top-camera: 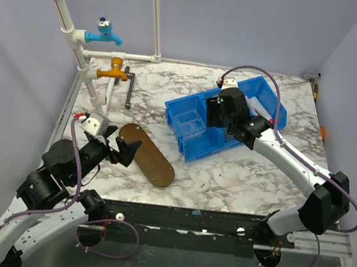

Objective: Prepare toiletry sets of a toothbrush and toothpaste on the tray

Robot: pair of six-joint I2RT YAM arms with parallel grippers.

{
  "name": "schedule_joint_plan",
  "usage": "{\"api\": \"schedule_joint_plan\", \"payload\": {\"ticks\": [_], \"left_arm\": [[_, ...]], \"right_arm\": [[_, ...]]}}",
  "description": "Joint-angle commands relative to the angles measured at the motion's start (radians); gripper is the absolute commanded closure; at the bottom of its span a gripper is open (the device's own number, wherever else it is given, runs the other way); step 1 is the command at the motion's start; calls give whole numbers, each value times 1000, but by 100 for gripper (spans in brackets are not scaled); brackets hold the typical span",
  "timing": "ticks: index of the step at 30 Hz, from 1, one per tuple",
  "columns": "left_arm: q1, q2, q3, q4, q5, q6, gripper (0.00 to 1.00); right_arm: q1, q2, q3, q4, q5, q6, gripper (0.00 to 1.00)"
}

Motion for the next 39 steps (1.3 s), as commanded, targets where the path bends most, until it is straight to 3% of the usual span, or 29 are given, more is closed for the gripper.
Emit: {"api": "schedule_joint_plan", "payload": {"ticks": [1, 18, 25, 39], "left_arm": [[1, -33, -25, -23, 50, -3, 1], [2, -122, -85, 2, 39, -8, 1], [2, -121, -86, 0, 20, -12, 1], [2, -126, -88, -1, 24, -14, 1]], "right_arm": [[-46, 62, 45, -13, -52, -17, 36], [-121, 184, 60, -27, -176, -47, 40], [-127, 218, 58, -26, -174, -39, 50], [-126, 258, 63, -26, -199, -36, 57]]}}
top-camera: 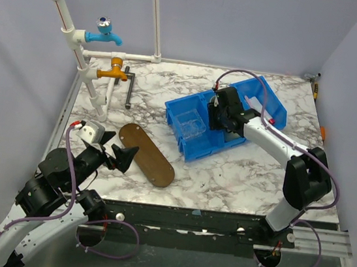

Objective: Prepare toiletry sets of a toothbrush and toothpaste on the tray

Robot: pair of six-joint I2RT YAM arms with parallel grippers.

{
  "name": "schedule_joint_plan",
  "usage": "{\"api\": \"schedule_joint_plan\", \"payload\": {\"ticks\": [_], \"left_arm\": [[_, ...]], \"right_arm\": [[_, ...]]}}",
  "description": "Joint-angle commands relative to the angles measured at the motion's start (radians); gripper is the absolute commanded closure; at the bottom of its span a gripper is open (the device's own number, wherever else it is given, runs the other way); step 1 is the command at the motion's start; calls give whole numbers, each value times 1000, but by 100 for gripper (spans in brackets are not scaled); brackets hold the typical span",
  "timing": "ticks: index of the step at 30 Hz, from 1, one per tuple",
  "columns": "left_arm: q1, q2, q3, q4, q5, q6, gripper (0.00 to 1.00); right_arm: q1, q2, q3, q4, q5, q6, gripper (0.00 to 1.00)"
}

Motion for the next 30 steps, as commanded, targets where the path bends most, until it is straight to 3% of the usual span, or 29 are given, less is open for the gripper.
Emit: {"api": "schedule_joint_plan", "payload": {"ticks": [1, 5, 11, 13, 30], "left_arm": [[2, -12, -10, 7, -5, -9, 1], [3, -13, -11, 9, -3, -8, 1], [2, -11, -10, 11, -1, -8, 1], [2, -10, -12, 12, 1, -8, 1], [2, -3, -14, 14, 5, -9, 1]], "right_arm": [[-3, 22, 28, -19, -26, -4, 57], [-3, 33, 35, -26, -36, -3, 63], [-4, 57, 60, -36, -60, 6, 87], [-4, 67, 71, -37, -67, 11, 99], [42, 170, 161, 57, -27, 235, 100]]}}
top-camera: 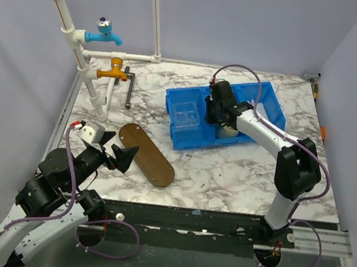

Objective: Prepare toiletry sets of a toothbrush and toothpaste on the tray

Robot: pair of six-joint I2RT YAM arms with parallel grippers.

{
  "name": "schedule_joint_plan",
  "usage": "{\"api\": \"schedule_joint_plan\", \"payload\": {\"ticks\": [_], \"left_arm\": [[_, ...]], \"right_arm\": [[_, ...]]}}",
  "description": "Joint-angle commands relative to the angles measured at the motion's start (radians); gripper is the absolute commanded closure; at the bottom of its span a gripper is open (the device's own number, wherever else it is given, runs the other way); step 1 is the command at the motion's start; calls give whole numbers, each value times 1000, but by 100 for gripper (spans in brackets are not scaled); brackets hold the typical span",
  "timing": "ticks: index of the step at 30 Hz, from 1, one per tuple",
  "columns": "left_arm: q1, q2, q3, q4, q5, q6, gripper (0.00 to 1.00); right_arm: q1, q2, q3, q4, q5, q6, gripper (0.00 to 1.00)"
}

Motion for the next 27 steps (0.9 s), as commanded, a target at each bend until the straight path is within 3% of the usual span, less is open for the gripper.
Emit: {"api": "schedule_joint_plan", "payload": {"ticks": [1, 19, 27], "left_arm": [[2, -1, -12, 13, 5, -8, 1], [2, -3, -12, 13, 6, -9, 1], [2, -5, -12, 13, 9, -10, 1]], "right_arm": [[37, 70, 52, 90, -13, 156, 100], [149, 250, 272, 77, 32, 279, 100], [180, 280, 284, 104, 83, 351, 100]]}}
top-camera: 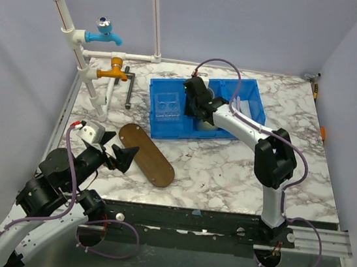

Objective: Prepare toiletry sets of a toothbrush and toothpaste on the tray

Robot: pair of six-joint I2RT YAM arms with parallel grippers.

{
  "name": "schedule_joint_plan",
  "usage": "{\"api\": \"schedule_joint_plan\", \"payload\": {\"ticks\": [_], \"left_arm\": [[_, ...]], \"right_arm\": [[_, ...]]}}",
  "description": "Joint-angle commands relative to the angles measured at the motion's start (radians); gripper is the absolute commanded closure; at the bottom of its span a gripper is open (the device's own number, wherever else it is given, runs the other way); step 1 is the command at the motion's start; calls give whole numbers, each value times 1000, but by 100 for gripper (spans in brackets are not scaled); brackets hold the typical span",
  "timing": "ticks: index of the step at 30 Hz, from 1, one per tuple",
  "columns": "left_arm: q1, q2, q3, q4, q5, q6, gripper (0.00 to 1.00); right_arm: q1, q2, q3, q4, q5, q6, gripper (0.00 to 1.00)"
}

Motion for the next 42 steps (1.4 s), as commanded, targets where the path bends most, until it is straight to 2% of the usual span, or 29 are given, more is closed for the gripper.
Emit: {"api": "schedule_joint_plan", "payload": {"ticks": [1, 14, 15, 22, 26, 34, 42], "left_arm": [[2, -5, -8, 10, 7, -9, 1], [2, -7, -10, 10, 7, -9, 1], [2, -8, -10, 10, 7, -9, 1], [2, -2, -11, 12, 8, -9, 1], [2, 1, -12, 13, 2, -10, 1], [2, 9, -13, 12, -3, -10, 1], [2, 18, -12, 10, -8, -8, 1]], "right_arm": [[42, 63, 35, 72, -57, 146, 100], [47, 95, 74, 64, 19, 208, 100], [47, 91, 69, 70, 23, 209, 98], [48, 31, 58, 79, 37, 178, 59], [48, -14, 43, 78, 36, 155, 48], [49, -153, -71, 75, 15, 122, 44], [89, -354, -291, 66, -23, 97, 43]]}}
